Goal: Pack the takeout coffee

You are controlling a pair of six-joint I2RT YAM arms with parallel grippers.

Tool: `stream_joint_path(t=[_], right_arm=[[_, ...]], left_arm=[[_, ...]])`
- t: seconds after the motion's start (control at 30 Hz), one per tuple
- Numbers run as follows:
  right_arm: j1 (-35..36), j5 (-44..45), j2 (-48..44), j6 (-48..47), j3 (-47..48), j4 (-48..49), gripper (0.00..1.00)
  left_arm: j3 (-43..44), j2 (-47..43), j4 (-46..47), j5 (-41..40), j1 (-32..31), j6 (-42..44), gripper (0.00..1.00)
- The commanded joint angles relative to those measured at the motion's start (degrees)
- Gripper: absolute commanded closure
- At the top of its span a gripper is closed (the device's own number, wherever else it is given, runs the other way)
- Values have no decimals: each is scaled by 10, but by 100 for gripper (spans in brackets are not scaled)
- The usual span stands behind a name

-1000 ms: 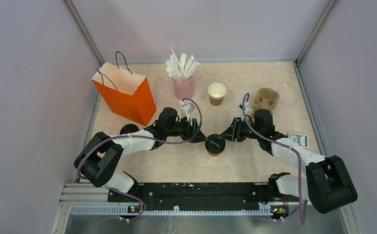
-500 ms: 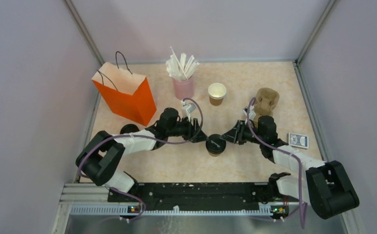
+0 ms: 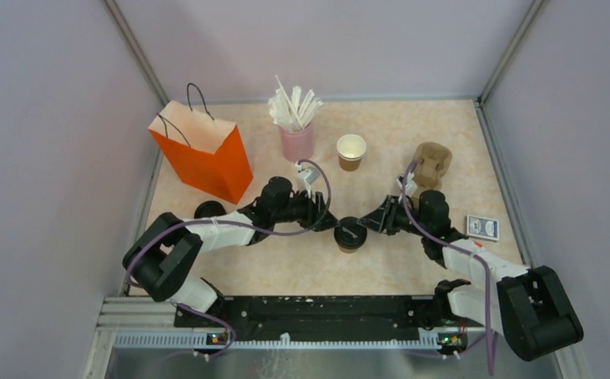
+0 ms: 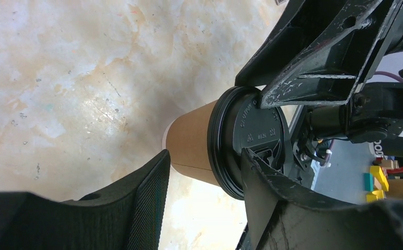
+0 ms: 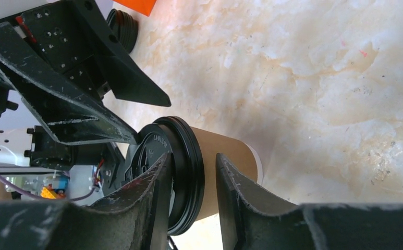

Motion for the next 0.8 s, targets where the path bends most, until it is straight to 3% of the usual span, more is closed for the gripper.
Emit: stream_joint_path(t=[0.0,0.17,0.27,0.63,0.77], right_arm=[[-9,32,-5,-56,52,-124,64],[-9,54,-29,-83,157,-221,43],[-9,70,-28,-109,207,-292,38],[-8,55,-71,-142,249,-394,56],[32,77,-83,-143,265,-423,61]], left_arm=[[-8,-25,-93,-37,-1,17,43],[9,-38,-91,-24,-1,-23,40],[-3,-42,-65,-15,-1,-54,40],[-27,-86,36,42,-1,-153,36],[-6,-112,-63,-10,-2,-105,39]])
